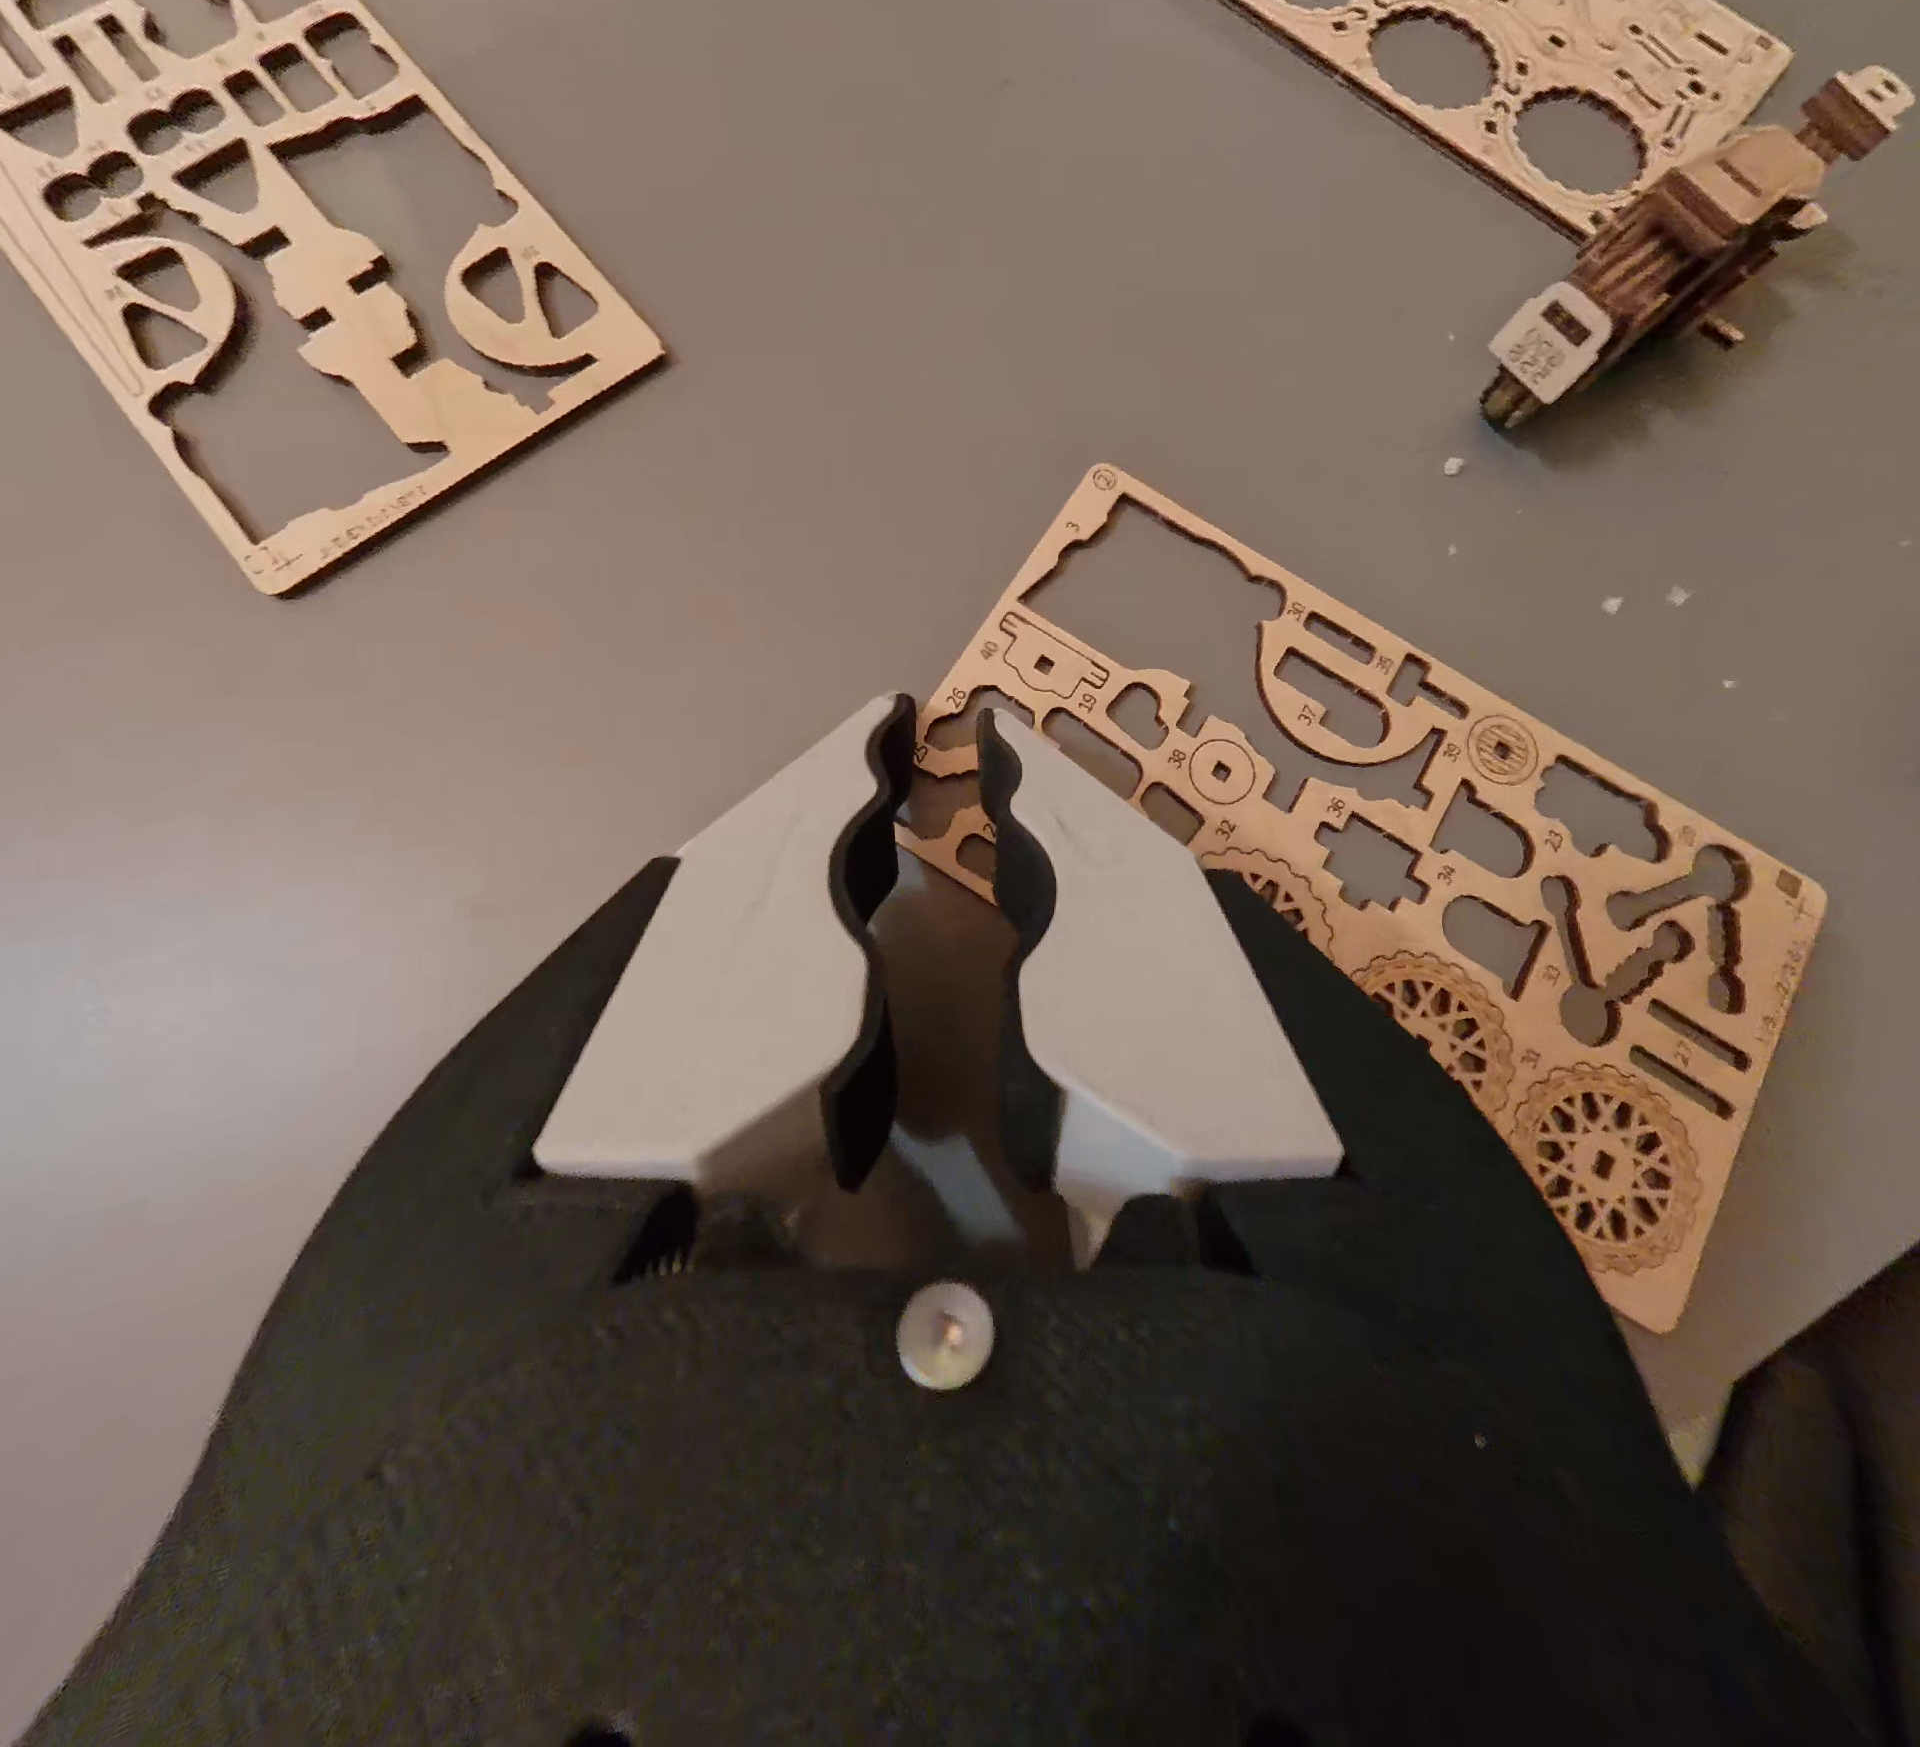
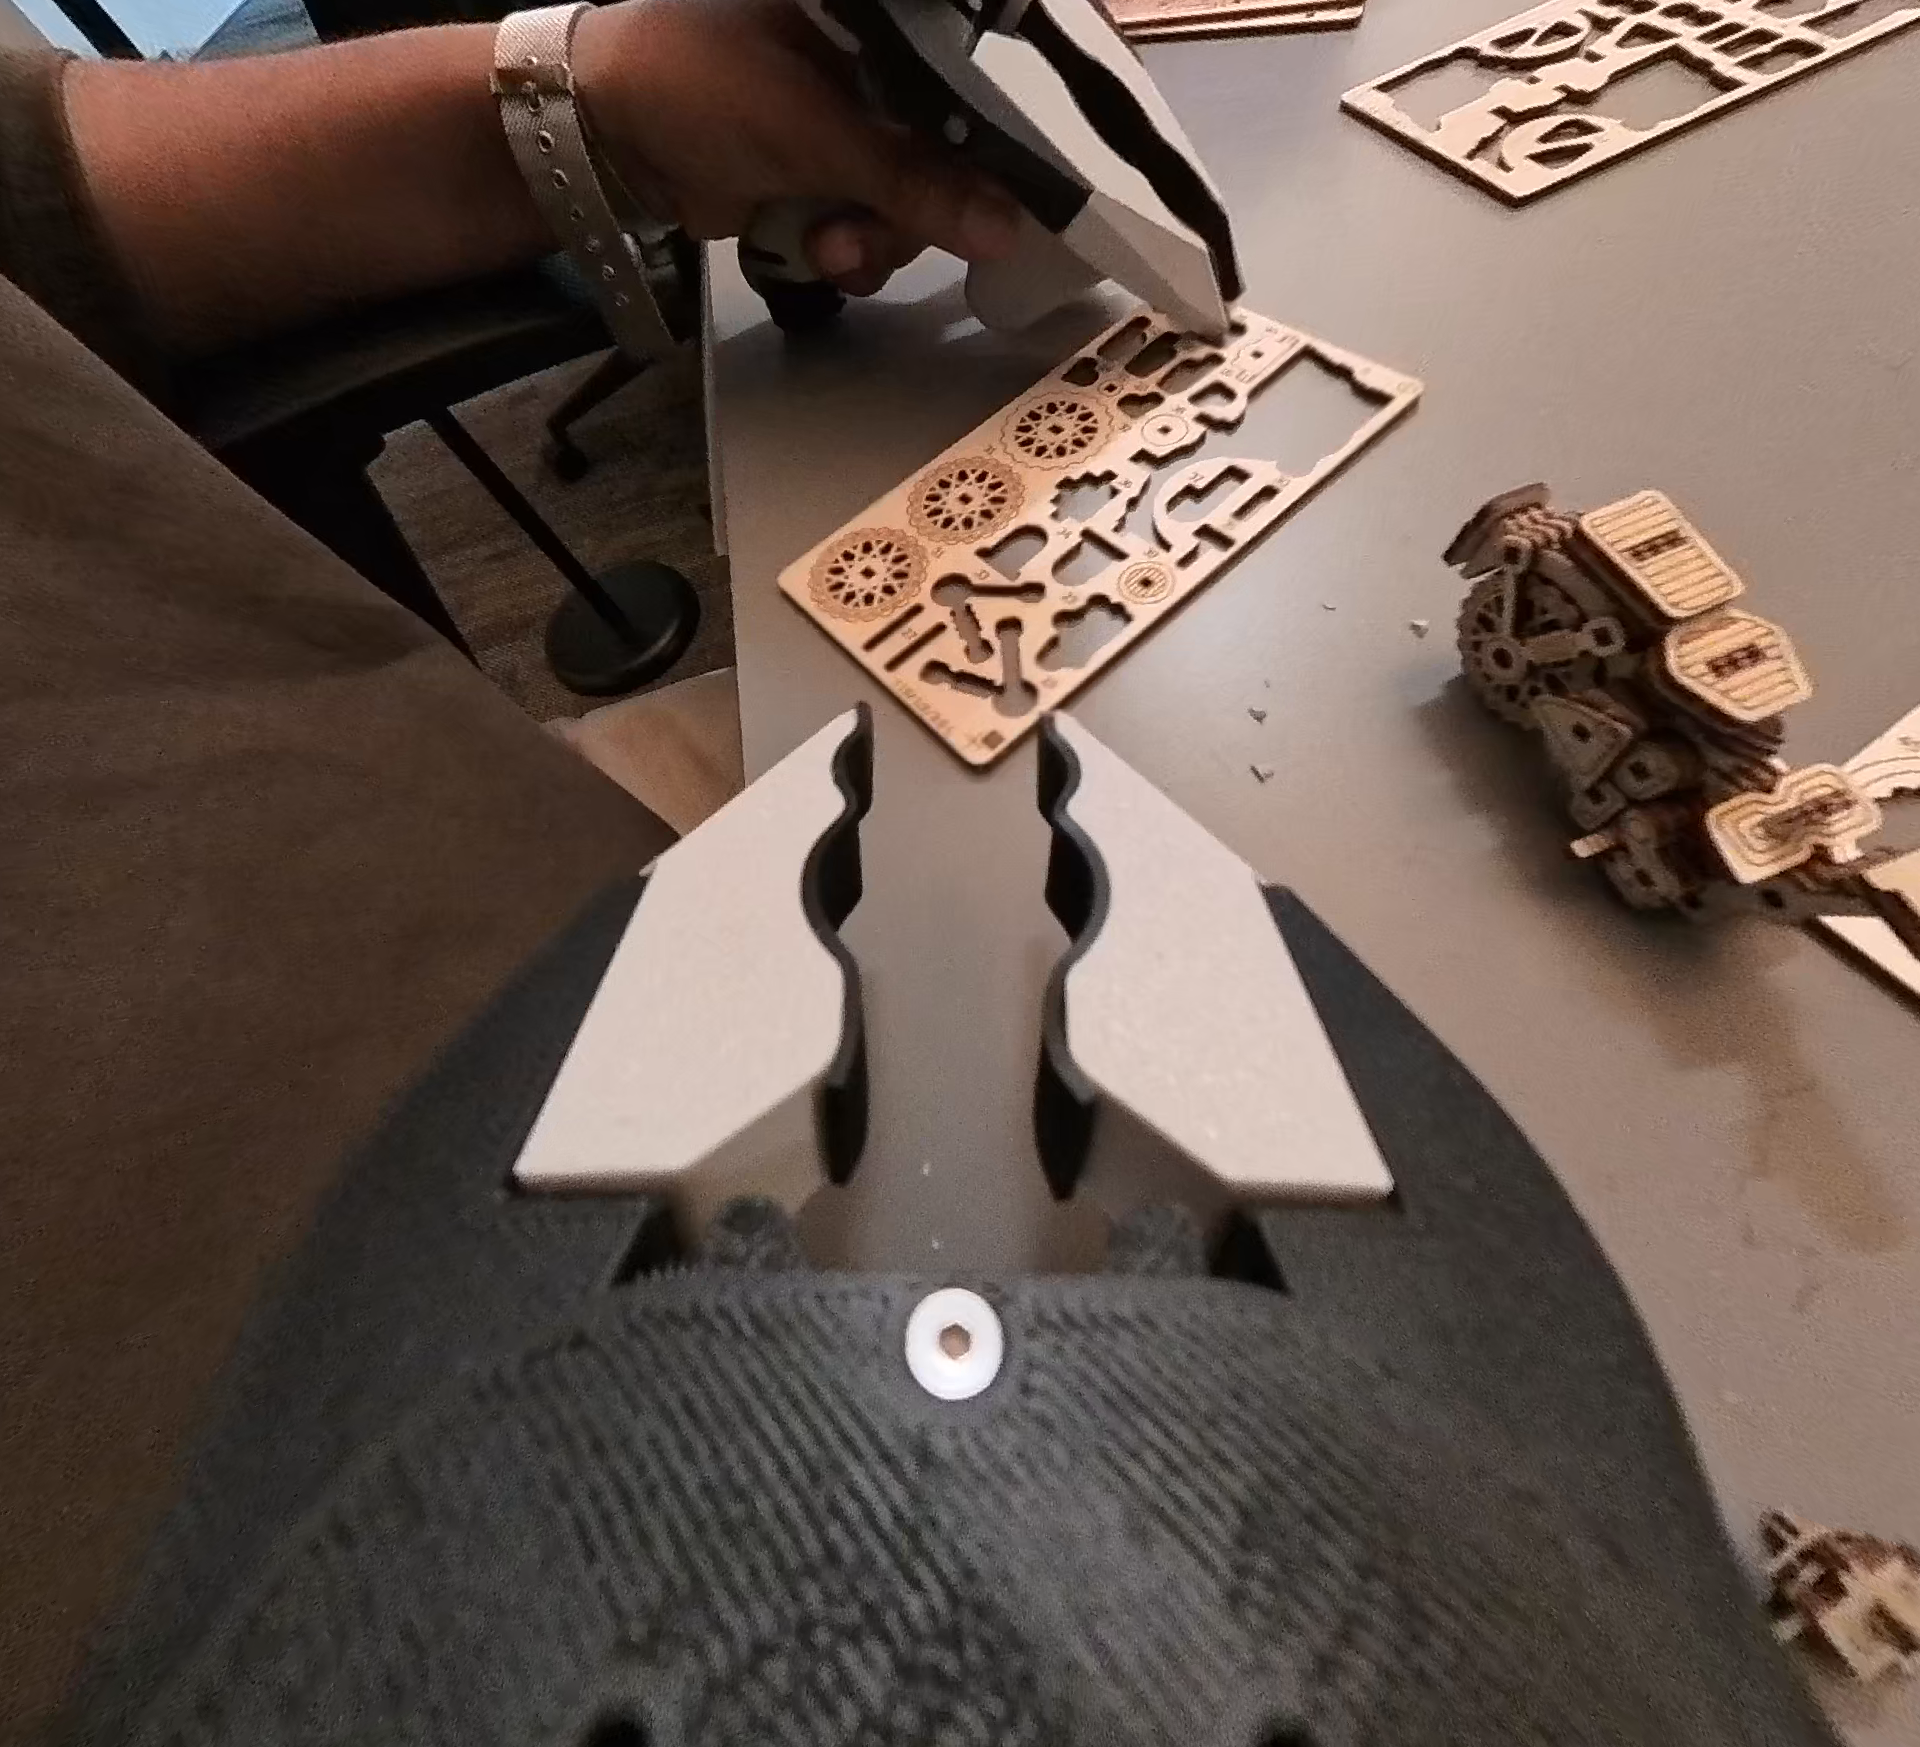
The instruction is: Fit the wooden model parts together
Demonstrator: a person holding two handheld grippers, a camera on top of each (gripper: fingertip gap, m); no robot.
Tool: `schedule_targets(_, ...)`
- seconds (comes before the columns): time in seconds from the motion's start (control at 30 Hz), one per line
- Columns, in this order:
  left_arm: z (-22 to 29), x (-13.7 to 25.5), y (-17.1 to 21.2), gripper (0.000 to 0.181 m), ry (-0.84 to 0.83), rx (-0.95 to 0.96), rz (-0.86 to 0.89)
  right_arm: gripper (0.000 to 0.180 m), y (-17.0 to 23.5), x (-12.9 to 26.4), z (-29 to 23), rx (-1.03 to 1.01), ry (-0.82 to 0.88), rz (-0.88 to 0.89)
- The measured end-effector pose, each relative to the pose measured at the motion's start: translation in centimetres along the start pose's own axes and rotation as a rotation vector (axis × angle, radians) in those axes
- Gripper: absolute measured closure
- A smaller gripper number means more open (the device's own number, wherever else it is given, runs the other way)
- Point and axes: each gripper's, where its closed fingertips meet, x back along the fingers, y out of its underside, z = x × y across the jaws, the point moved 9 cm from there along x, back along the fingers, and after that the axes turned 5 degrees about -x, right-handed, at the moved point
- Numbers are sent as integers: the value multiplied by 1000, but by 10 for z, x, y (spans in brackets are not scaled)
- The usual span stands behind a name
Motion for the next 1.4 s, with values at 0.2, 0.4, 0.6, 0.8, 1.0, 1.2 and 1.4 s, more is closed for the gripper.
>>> schedule_targets(0.2,8,1,-1,177,71,11,15,150,0,-1,-1,10,9,-8)
schedule_targets(0.4,16,1,-2,181,85,-37,13,150,5,-9,-9,102,43,-77)
schedule_targets(0.6,17,1,-1,181,89,-48,8,144,9,-22,-27,254,52,-138)
schedule_targets(0.8,20,0,-1,181,109,-52,4,140,9,-25,-28,263,46,-148)
schedule_targets(1.0,23,0,-1,181,127,-70,2,141,8,-22,-24,240,51,-137)
schedule_targets(1.2,25,-1,0,181,143,-72,-1,143,7,-22,-24,236,10,-134)
schedule_targets(1.4,27,-2,0,181,149,-68,-4,139,8,-34,-34,295,-30,-183)
